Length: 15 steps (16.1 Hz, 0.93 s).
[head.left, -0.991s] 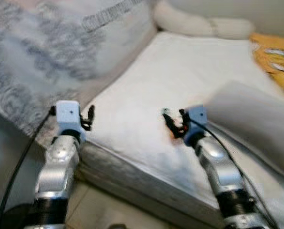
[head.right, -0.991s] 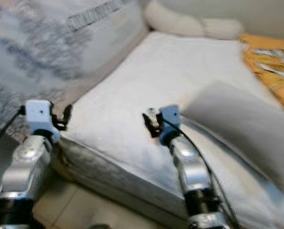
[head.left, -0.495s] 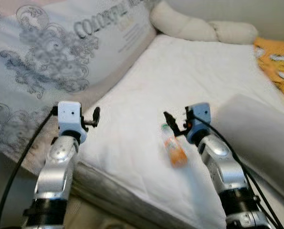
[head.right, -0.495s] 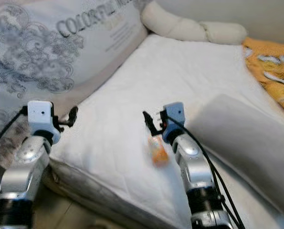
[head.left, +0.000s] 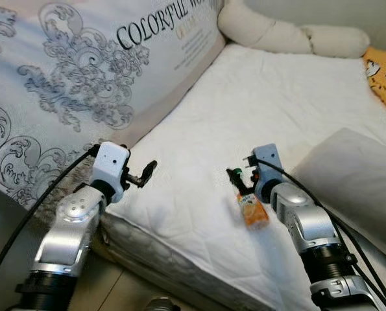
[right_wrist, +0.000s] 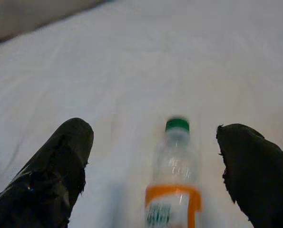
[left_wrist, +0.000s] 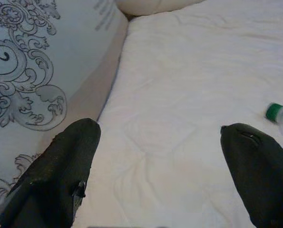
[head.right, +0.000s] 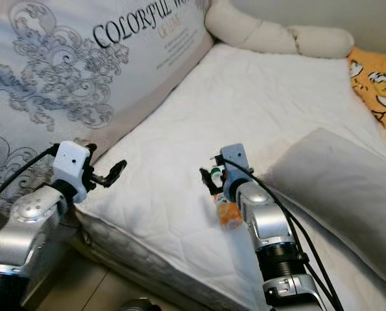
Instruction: Clean up the room
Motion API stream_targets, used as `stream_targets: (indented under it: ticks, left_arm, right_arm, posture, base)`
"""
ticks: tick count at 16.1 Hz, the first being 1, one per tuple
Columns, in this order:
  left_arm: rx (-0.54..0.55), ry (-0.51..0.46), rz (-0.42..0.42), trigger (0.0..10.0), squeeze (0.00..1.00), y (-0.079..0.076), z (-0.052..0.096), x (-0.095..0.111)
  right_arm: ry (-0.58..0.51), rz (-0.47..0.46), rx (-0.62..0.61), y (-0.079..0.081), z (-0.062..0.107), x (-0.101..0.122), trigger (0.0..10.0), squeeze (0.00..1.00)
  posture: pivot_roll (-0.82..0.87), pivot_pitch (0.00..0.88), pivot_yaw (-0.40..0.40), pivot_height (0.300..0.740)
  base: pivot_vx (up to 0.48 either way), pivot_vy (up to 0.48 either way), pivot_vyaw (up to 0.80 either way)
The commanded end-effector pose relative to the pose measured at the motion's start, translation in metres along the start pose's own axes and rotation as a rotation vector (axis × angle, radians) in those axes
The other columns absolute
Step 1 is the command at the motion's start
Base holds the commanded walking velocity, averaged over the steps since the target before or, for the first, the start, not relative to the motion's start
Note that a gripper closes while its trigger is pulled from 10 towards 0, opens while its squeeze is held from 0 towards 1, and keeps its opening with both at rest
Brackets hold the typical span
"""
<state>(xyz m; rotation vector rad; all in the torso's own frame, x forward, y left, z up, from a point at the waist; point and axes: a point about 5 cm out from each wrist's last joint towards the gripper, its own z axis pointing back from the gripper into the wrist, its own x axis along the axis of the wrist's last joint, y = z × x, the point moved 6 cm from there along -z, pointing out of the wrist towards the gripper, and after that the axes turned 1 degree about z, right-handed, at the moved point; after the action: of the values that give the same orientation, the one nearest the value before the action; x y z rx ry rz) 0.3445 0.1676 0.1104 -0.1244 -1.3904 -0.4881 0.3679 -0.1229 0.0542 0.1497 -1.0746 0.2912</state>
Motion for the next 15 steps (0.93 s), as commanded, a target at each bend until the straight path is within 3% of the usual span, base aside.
stream_targets:
  ticks: [1, 2, 4, 8, 9, 10, 11, 12, 13, 14, 15]
  left_arm:
    - [-0.062, 0.028, -0.013, 10.0, 1.00, -0.006, 0.002, -0.003]
    - [-0.087, 0.042, -0.023, 10.0, 1.00, -0.008, 0.003, -0.005]
    - [-0.307, 0.114, -0.067, 10.0, 1.00, -0.032, 0.012, -0.013]
    - [-0.408, 0.159, -0.073, 10.0, 1.00, -0.042, 0.019, -0.017]
    - [-0.427, 0.167, -0.077, 10.0, 1.00, -0.045, 0.021, -0.018]
    - [-0.478, 0.183, -0.076, 10.0, 1.00, -0.052, 0.024, -0.020]
    - [-0.503, 0.207, -0.075, 10.0, 0.42, -0.055, 0.026, -0.022]
    - [-0.512, 0.211, -0.081, 10.0, 0.00, -0.056, 0.027, -0.022]
    - [-0.521, 0.214, -0.080, 10.0, 0.00, -0.056, 0.028, -0.021]
    - [-0.519, 0.217, -0.086, 10.0, 0.00, -0.055, 0.028, -0.021]
    - [-0.514, 0.218, -0.089, 10.0, 0.00, -0.054, 0.027, -0.021]
  right_arm:
    - [0.062, -0.019, -0.016, -0.003, -0.001, -0.005, 10.0, 1.00]
    - [0.079, -0.018, -0.017, -0.003, -0.001, -0.007, 10.0, 1.00]
    - [0.299, 0.015, -0.037, -0.007, 0.002, -0.035, 10.0, 1.00]
    - [0.351, 0.093, -0.002, 0.001, -0.006, -0.057, 10.0, 1.00]
    - [0.367, 0.108, 0.000, 0.001, -0.007, -0.062, 10.0, 0.66]
    - [0.407, 0.072, -0.025, -0.002, -0.011, -0.074, 10.0, 0.00]
    - [0.442, 0.087, -0.069, -0.011, -0.012, -0.083, 10.0, 0.00]
    - [0.441, 0.100, -0.106, -0.017, -0.014, -0.082, 10.0, 0.00]
    - [0.432, 0.105, -0.122, -0.020, -0.015, -0.079, 10.0, 0.00]
    - [0.422, 0.101, -0.126, -0.021, -0.017, -0.077, 8.9, 0.00]
    - [0.417, 0.097, -0.128, -0.021, -0.018, -0.076, 8.9, 0.00]
  posture:
    - [0.12, 0.000, 0.060, 0.740]
    - [0.12, 0.000, 0.060, 0.740]
    - [0.12, 0.000, 0.060, 0.740]
    - [0.11, 0.000, 0.065, 0.740]
    - [0.11, 0.000, 0.065, 0.740]
    - [0.11, 0.000, 0.073, 0.740]
    - [0.12, 0.000, 0.071, 0.740]
    - [0.12, 0.000, 0.071, 0.740]
    - [0.12, 0.000, 0.069, 0.740]
    - [0.12, 0.000, 0.069, 0.740]
    - [0.12, 0.000, 0.069, 0.740]
  base:
    - [0.000, 0.000, 0.00]
    - [0.000, 0.000, 0.00]
    - [0.000, 0.000, 0.00]
    - [0.000, 0.000, 0.00]
    - [0.000, 0.000, 0.00]
    - [0.000, 0.000, 0.00]
    - [0.000, 0.000, 0.00]
    - [0.000, 0.000, 0.00]
    - [0.000, 0.000, 0.00]
    - [0.000, 0.000, 0.00]
    - [0.000, 0.000, 0.00]
